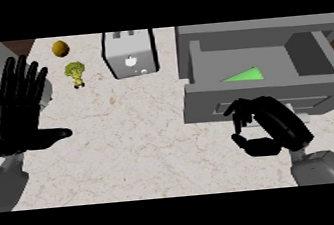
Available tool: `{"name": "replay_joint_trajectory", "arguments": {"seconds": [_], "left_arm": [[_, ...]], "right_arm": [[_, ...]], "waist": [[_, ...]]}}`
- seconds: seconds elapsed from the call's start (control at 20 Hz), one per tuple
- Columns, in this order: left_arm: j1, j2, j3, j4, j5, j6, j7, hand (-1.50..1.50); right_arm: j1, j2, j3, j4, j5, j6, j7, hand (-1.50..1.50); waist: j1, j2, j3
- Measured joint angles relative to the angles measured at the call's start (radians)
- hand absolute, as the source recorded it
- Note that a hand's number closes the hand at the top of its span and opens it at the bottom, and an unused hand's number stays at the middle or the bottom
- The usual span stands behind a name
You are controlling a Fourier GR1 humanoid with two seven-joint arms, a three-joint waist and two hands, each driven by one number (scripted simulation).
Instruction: Pick up the cup, place it into the drawer and close the drawer
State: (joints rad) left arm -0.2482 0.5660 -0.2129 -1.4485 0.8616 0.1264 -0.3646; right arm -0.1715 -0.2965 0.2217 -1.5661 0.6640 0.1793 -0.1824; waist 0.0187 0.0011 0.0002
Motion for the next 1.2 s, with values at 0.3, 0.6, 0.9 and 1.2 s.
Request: {"name": "replay_joint_trajectory", "arguments": {"seconds": [0.3, 0.6, 0.9, 1.2], "left_arm": [[0.082, -0.003, 0.048, -0.025, -0.017, -0.058, -0.004, -1.50], [0.131, -0.016, 0.106, -0.029, -0.036, -0.126, -0.001, -1.50], [0.171, -0.019, 0.154, -0.027, -0.043, -0.196, 0.005, -1.50], [0.157, -0.033, 0.176, -0.008, -0.047, -0.231, 0.016, -1.50]], "right_arm": [[-0.137, 0.054, 0.011, 0.264, 0.109, -0.062, -0.025, -1.50], [-0.277, 0.090, -0.036, 0.552, 0.154, -0.121, -0.108, -1.50], [-0.449, 0.103, -0.125, 0.836, 0.146, -0.171, -0.220, -1.50], [-0.617, 0.069, -0.196, 1.080, 0.127, -0.151, -0.342, -1.50]], "waist": [[-0.002, 0.001, 0.000], [-0.003, 0.001, 0.000], [0.004, -0.002, -0.003], [0.017, -0.002, -0.003]]}}
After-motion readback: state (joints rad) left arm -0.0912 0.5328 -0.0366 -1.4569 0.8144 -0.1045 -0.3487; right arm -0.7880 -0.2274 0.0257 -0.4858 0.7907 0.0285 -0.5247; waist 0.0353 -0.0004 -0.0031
